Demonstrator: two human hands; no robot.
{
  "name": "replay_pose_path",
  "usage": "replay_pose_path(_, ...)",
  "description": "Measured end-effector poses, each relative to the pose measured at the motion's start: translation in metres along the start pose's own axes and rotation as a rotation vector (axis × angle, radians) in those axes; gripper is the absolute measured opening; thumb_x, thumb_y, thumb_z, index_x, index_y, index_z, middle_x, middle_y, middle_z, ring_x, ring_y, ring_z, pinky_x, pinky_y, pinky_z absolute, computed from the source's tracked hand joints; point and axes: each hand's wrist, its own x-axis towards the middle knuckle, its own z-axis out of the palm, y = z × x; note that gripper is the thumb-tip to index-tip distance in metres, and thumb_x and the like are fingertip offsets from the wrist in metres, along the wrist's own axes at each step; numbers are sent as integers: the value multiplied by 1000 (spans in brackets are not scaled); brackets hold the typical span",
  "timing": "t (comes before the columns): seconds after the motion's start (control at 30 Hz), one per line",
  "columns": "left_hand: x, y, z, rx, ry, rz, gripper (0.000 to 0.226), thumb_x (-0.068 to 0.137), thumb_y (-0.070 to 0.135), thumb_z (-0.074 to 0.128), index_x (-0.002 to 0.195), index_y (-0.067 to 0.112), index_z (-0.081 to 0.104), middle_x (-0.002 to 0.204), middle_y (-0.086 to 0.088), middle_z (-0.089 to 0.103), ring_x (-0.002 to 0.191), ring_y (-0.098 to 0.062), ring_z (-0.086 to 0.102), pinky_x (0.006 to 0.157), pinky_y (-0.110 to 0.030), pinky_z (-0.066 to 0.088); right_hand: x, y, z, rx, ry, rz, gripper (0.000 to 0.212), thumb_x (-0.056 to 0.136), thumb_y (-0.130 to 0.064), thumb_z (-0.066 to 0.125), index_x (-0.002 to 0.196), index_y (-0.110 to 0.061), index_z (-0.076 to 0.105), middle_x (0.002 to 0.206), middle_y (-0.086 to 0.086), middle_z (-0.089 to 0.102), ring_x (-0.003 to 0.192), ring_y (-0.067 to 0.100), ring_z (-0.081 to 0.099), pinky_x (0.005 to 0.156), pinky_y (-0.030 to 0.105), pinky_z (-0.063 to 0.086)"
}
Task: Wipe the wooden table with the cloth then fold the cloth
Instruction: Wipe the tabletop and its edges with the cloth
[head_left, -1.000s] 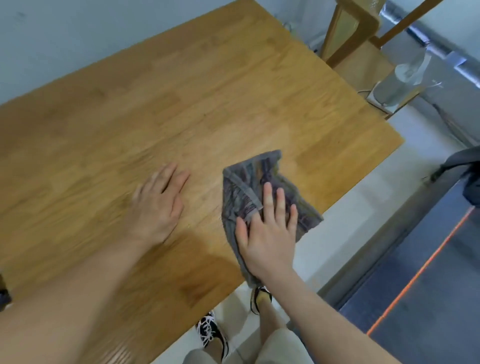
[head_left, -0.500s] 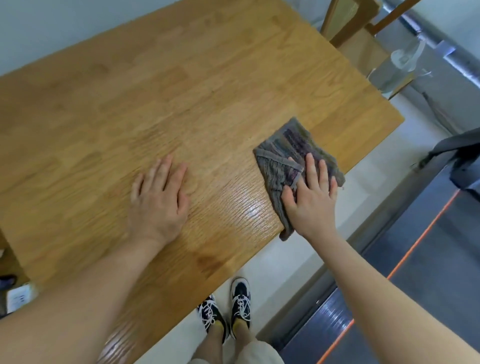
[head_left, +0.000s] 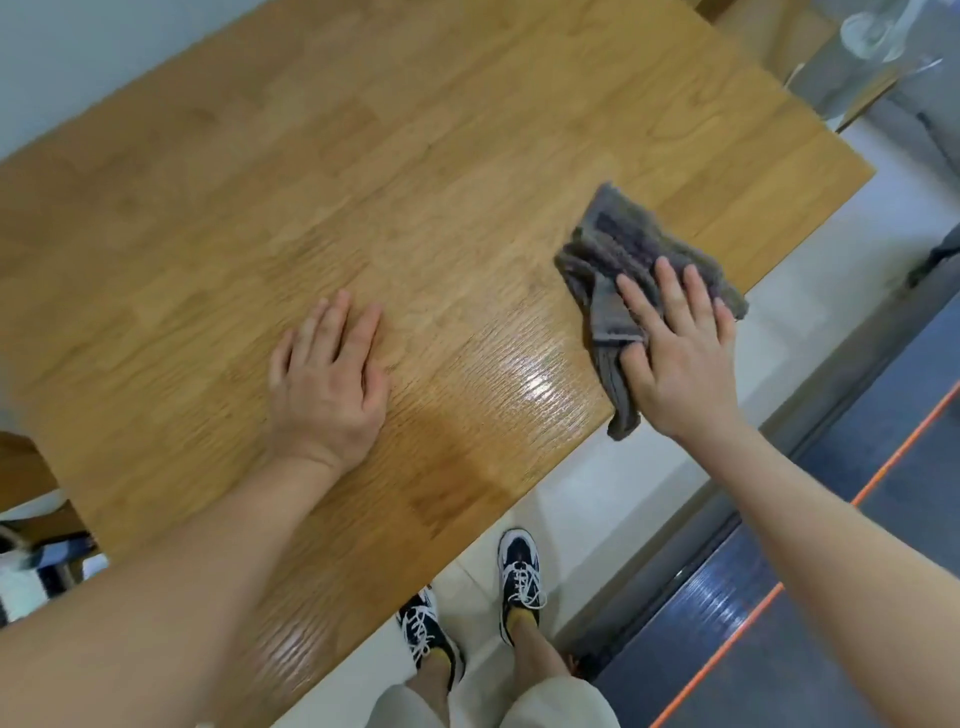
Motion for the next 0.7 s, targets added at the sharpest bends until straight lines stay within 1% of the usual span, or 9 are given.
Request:
replay_pose_path(0.1,0,-1,1,-10,10,7,55,91,34,32,145,25,38,155,-6,31,144,-23,23,116,-47,16,-8,-29,6,58,-17,96,61,89,-41,28,150,-36,31,163,7,14,150,30,6,119,54,5)
replay_pose_path(0.17,-1,-1,1,5,8,17,55,91,34,32,145,25,37,156,-5,30,144,-23,22,116,-47,15,-34,-62,11,52,-19,83,61,88,-43,32,149,-38,32,163,10,14,150,33,6,118,56,7)
replay_pose_path(0.23,0,-3,0,6,-11,16,53,94,34,34,147,26,34,157,-4,27,146,-22,18,116,-45,11,-69,-105,20,38,-25,17,61,89,-44,34,150,-38,32,162,12,16,149,35,8,117,57,11)
replay_pose_path(0.3,0,-6,-2,-26,-36,23,52,96,34,37,147,28,32,159,-2,22,147,-20,14,117,-43,7,-102,-148,31,25,-38,-32,60,92,-45,35,151,-37,29,162,13,14,150,35,6,117,56,11)
replay_pose_path(0.4,-6,-21,-10,-117,-122,138,50,99,35,36,148,34,29,160,1,17,148,-19,9,118,-42,2,-146,-206,39,16,-78,-45,62,93,-45,37,153,-32,26,162,13,11,150,34,3,117,57,12)
replay_pose_path(0.47,-19,-49,-19,-142,-182,226,49,100,34,34,148,39,27,160,3,16,148,-20,9,117,-45,7,-175,-243,44,17,-125,-69,63,94,-46,38,153,-30,24,163,14,10,150,35,2,117,58,13)
replay_pose_path(0.53,-40,-86,-26,-117,-186,245,48,100,31,33,148,37,28,160,4,16,147,-21,11,116,-46,12,-205,-284,49,34,-173,-128,63,93,-47,40,153,-32,24,163,12,10,150,35,1,116,59,12)
replay_pose_path(0.63,-72,-136,-35,-103,-143,195,46,100,29,34,146,33,35,160,3,20,146,-24,17,114,-48,18,-239,-333,55,20,-249,-268,61,92,-51,42,150,-42,26,163,8,11,150,37,3,115,59,10)
replay_pose_path(0.7,-86,-156,-37,-123,-133,148,45,100,29,34,145,31,38,159,1,23,146,-26,19,113,-50,21,-243,-336,57,-6,-262,-339,59,92,-53,42,149,-47,25,163,5,12,150,36,5,115,58,11)
